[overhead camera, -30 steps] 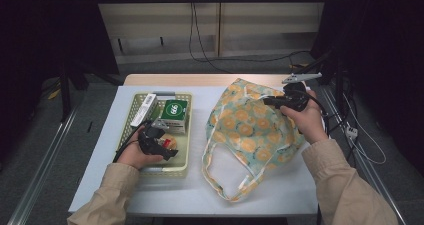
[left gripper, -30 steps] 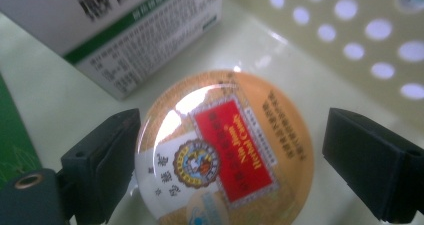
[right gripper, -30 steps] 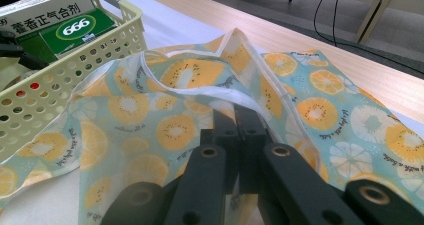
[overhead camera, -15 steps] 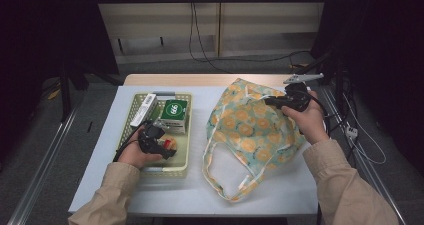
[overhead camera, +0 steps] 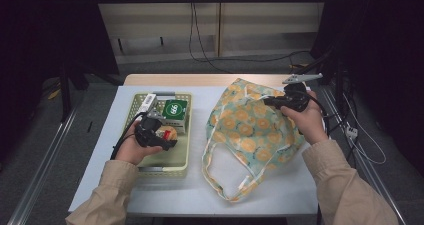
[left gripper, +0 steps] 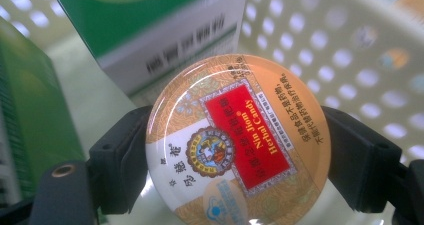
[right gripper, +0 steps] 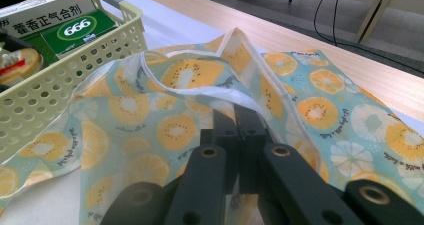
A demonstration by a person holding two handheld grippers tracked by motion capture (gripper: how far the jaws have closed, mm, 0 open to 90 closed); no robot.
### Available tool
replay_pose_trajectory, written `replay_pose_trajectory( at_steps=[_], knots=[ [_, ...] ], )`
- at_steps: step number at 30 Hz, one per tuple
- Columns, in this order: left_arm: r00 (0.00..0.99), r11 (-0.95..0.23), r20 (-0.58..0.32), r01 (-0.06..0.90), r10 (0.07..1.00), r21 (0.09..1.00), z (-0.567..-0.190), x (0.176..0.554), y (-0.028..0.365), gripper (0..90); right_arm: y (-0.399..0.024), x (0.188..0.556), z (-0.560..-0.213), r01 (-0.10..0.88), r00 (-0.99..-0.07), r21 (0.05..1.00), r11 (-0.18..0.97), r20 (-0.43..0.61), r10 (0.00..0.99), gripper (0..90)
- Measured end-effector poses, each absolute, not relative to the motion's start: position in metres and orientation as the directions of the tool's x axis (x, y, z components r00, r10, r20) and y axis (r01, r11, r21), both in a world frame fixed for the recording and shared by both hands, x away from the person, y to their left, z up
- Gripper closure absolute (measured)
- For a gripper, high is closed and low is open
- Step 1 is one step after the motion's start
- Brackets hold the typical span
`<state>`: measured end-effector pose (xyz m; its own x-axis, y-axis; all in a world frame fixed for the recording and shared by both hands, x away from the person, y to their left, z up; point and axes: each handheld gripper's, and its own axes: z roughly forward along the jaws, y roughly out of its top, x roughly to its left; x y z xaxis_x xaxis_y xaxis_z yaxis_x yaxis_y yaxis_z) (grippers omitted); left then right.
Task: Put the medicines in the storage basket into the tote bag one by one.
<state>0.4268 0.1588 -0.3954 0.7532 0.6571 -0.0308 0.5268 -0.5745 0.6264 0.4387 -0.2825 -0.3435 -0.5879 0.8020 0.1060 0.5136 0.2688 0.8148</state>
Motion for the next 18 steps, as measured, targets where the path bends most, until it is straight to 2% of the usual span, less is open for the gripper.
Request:
replay_pose_trajectory(
  at_steps=[9, 18],
  knots=[
    [0.793, -0.576, -0.039, 0.475, 0.609, 0.665, -0.360, 0.420, 0.138, 20.1, -0.280, 0.441, -0.346, 0.519, -0.589, 0.812, 0.269, 0.111, 0.801, 90.0],
    [0.842, -0.569, -0.061, 0.414, 0.536, 0.710, -0.341, 0.411, 0.091, 20.1, -0.285, 0.445, -0.346, 0.525, -0.570, 0.814, 0.249, 0.119, 0.813, 90.0]
  ],
)
